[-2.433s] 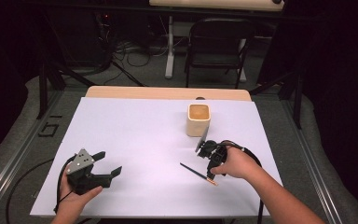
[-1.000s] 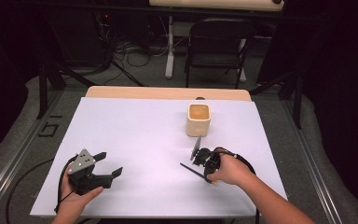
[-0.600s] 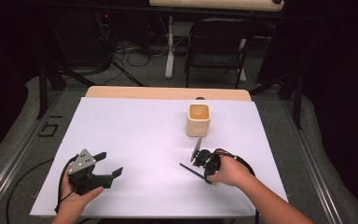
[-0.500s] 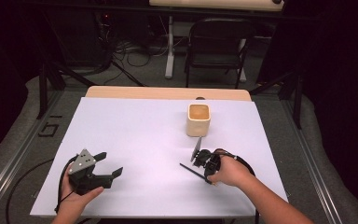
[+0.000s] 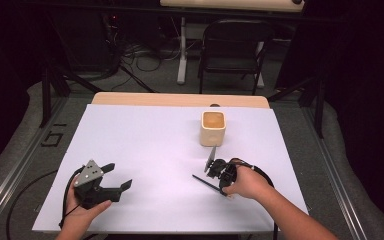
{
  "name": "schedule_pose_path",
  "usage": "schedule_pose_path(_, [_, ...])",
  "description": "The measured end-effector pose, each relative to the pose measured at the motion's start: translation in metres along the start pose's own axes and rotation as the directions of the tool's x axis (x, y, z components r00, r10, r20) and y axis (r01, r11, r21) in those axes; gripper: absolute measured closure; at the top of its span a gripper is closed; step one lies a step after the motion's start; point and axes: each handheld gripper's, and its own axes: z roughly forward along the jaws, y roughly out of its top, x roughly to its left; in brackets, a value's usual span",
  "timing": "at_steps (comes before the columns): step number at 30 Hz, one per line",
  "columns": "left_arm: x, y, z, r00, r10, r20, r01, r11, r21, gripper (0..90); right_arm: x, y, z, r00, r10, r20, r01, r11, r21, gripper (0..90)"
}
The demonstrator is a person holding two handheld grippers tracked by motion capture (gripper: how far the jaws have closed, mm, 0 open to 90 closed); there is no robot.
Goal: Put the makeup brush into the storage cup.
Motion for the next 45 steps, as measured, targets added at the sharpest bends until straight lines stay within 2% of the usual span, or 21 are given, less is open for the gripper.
schedule_pose_path(5, [-0.001,0.000,0.000,1.0000,0.005,-0.001,-0.005,1.0000,-0.001,16.3,0.000,0.001,-0.009,0.9998,-0.018,0.004,0.018,1.000,-0.001,83.9])
schedule_pose_path(7, [-0.001,0.000,0.000,0.9999,0.011,-0.003,-0.011,0.9999,0.003,16.4,0.001,0.000,-0.013,1.0000,-0.006,0.004,0.006,1.000,-0.017,83.9])
schedule_pose_path(9, [-0.002,0.000,0.001,0.9998,0.020,-0.001,-0.020,0.9998,0.005,16.7,0.000,0.001,-0.019,0.9999,-0.007,-0.013,0.007,1.000,-0.013,83.9])
schedule_pose_path(12, [-0.003,0.000,0.002,0.9995,0.032,-0.004,-0.032,0.9994,0.009,18.2,0.001,0.001,-0.028,0.9997,-0.021,0.008,0.022,1.000,-0.017,83.9])
schedule_pose_path(13, [-0.003,0.001,0.002,0.9994,0.034,-0.004,-0.034,0.9993,0.013,18.4,0.001,0.002,-0.030,0.9996,-0.028,-0.001,0.028,0.999,-0.020,83.9])
schedule_pose_path(14, [-0.003,0.001,0.002,0.9993,0.037,-0.004,-0.037,0.9992,0.014,19.3,0.002,0.004,-0.039,0.9986,-0.050,0.014,0.050,0.999,0.011,83.9])
schedule_pose_path(16, [-0.004,0.001,0.003,0.9994,0.036,-0.006,-0.035,0.9993,0.015,20.7,0.003,0.005,-0.045,0.9987,-0.051,0.011,0.051,0.999,-0.008,83.9])
schedule_pose_path(20, [-0.006,0.002,0.003,0.9991,0.042,-0.009,-0.042,0.9987,0.030,23.0,0.006,0.010,-0.059,0.9974,-0.069,0.022,0.068,0.998,0.004,83.9])
schedule_pose_path(21, [-0.006,0.002,0.003,0.9989,0.045,-0.009,-0.045,0.9985,0.032,24.7,0.008,0.010,-0.059,0.9981,-0.058,0.019,0.059,0.998,-0.015,83.9])
schedule_pose_path(23, [-0.006,0.003,0.003,0.9982,0.059,-0.005,-0.059,0.9978,0.032,25.2,0.008,0.011,-0.062,0.9977,-0.065,0.019,0.065,0.998,-0.008,83.9])
schedule_pose_path(24, [-0.007,0.004,0.003,0.9982,0.059,0.000,-0.059,0.9976,0.035,25.1,0.008,0.012,-0.062,0.9970,-0.073,0.024,0.074,0.997,-0.028,83.9])
schedule_pose_path(25, [-0.008,0.005,0.004,0.9979,0.065,0.005,-0.065,0.9972,0.036,25.1,0.009,0.013,-0.063,0.9974,-0.070,0.017,0.071,0.997,-0.012,83.9])
schedule_pose_path(29, [-0.012,0.009,0.008,0.9963,0.082,0.024,-0.083,0.9951,0.053,25.1,0.009,0.017,-0.063,0.9960,-0.087,0.020,0.088,0.996,-0.018,83.9])
schedule_pose_path(33, [-0.014,0.015,0.015,0.9946,0.099,0.033,-0.101,0.9902,0.096,27.7,0.008,0.021,-0.064,0.9956,-0.093,0.007,0.093,0.996,-0.012,83.9])
schedule_pose_path(37, [-0.012,0.022,0.021,0.9942,0.105,0.023,-0.107,0.9845,0.139,29.8,0.006,0.025,-0.064,0.9956,-0.094,0.005,0.094,0.995,-0.020,83.9])
schedule_pose_path(38, [-0.011,0.025,0.022,0.9935,0.112,0.020,-0.114,0.9819,0.151,30.0,0.005,0.026,-0.064,0.9943,-0.106,0.009,0.106,0.994,-0.022,83.9])
schedule_pose_path(42, [-0.008,0.036,0.025,0.9874,0.157,0.023,-0.158,0.9677,0.196,30.0,0.005,0.028,-0.066,0.9954,-0.095,-0.004,0.095,0.995,-0.010,83.9])
schedule_pose_path(44, [-0.009,0.042,0.026,0.9815,0.190,0.027,-0.191,0.9557,0.224,30.0,0.005,0.029,-0.065,0.9948,-0.102,0.003,0.102,0.995,-0.021,83.9])
schedule_pose_path(45, [-0.010,0.044,0.027,0.9767,0.213,0.029,-0.214,0.9495,0.230,29.9,0.005,0.029,-0.065,0.9945,-0.105,0.002,0.105,0.994,-0.020,83.9])
